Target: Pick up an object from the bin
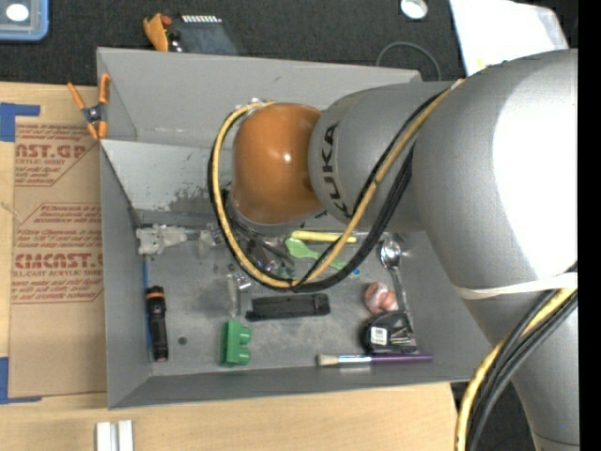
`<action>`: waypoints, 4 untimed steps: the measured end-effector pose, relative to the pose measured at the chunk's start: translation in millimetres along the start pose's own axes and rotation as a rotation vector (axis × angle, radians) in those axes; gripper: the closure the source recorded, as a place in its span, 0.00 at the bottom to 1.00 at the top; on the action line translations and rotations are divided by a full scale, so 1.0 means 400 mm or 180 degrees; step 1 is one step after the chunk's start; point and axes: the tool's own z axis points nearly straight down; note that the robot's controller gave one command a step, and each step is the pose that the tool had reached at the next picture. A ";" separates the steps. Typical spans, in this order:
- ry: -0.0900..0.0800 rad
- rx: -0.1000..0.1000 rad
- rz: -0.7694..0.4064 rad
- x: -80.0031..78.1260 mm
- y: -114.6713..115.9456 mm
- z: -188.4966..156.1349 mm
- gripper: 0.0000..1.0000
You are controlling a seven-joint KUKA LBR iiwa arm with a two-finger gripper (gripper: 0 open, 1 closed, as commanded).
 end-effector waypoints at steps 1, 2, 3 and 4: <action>-0.0003 0.0001 -0.0168 0.027 0.013 -0.136 0.00; -0.0012 0.0006 -0.0400 0.054 -0.079 -0.208 0.00; -0.0028 -0.0001 -0.0042 0.096 -0.104 -0.057 0.00; -0.0020 0.0006 -0.0225 0.122 -0.116 0.006 0.00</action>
Offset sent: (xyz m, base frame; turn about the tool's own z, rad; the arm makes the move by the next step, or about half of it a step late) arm -0.0116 -0.0588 0.0814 -0.1550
